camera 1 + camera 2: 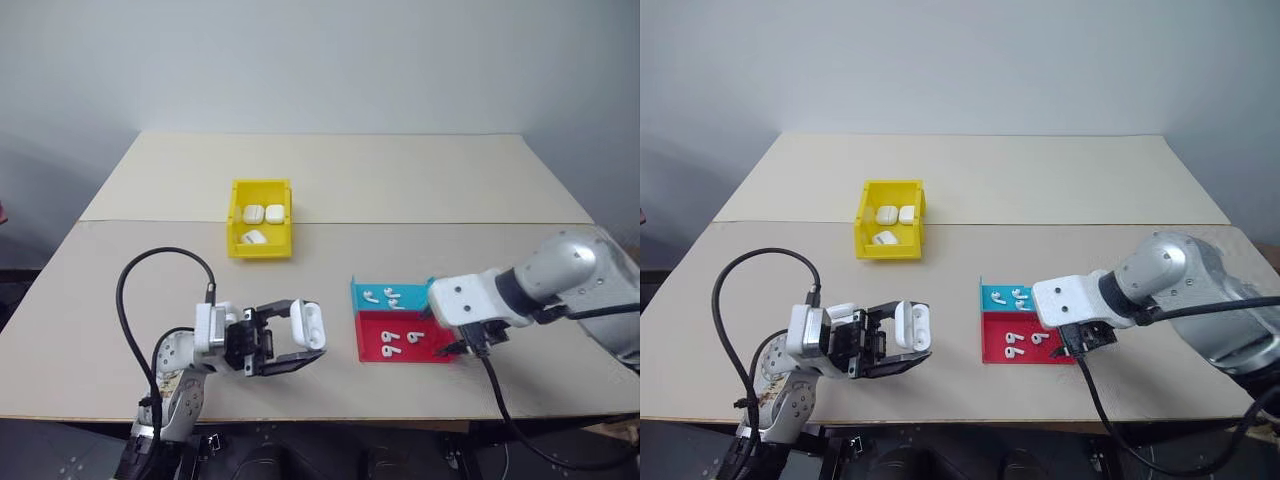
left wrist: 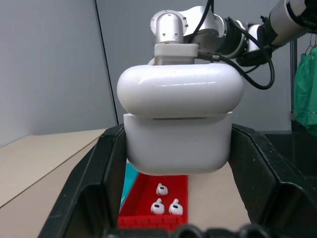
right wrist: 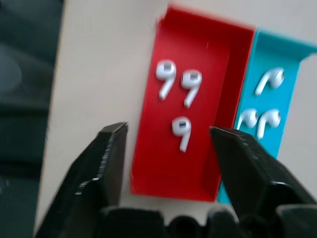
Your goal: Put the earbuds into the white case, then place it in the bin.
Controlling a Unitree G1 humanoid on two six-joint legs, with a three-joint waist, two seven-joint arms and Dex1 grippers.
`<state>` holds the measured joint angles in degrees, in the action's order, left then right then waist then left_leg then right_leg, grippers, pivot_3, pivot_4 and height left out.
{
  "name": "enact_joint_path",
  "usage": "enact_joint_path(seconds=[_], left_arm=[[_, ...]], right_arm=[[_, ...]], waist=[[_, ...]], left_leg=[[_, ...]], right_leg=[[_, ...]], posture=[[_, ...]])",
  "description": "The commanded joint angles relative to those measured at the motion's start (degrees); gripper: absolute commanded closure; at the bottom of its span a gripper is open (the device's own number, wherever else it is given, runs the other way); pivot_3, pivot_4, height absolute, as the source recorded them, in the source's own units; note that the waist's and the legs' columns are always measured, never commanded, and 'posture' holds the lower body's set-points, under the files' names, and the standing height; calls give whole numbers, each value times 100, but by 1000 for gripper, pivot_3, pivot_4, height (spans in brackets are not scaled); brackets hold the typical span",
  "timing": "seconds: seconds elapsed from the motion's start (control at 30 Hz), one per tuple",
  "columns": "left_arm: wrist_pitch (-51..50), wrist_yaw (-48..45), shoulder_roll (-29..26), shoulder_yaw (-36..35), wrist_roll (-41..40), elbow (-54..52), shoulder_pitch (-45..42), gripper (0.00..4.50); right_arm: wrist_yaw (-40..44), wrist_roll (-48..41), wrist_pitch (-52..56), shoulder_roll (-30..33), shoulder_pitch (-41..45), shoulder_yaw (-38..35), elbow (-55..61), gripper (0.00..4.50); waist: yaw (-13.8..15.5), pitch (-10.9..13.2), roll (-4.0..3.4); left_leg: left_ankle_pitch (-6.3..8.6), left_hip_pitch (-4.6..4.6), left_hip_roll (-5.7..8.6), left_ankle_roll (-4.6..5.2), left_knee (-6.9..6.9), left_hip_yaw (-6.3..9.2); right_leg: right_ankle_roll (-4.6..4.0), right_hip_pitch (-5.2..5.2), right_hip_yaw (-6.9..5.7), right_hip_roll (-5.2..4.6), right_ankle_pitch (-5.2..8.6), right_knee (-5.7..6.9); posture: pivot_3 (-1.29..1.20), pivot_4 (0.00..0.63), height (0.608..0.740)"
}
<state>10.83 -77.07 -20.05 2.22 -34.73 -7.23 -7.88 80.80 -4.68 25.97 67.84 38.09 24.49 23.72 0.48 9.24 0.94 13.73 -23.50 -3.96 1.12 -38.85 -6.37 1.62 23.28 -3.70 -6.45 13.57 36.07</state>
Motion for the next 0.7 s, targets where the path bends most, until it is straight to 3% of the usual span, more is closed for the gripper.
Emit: enact_joint_path(seconds=[0.03, 0.7], left_arm=[[155, 54, 23, 56, 59, -181, 30, 1705], [-96, 623, -133, 179, 161, -695, 346, 1705]], right_arm=[[138, 534, -199, -219, 213, 260, -123, 1937], [405, 1844, -768, -1267, 359, 795, -693, 1937]], waist=[[0, 0, 0], [-6, -1, -1]], left_leg=[[0, 0, 0, 0, 0, 0], [-2, 1, -2, -3, 0, -2]], right_leg=[[0, 0, 0, 0, 0, 1], [-1, 3, -3, 2, 0, 6]], posture=[[0, 150, 740], [0, 150, 740]])
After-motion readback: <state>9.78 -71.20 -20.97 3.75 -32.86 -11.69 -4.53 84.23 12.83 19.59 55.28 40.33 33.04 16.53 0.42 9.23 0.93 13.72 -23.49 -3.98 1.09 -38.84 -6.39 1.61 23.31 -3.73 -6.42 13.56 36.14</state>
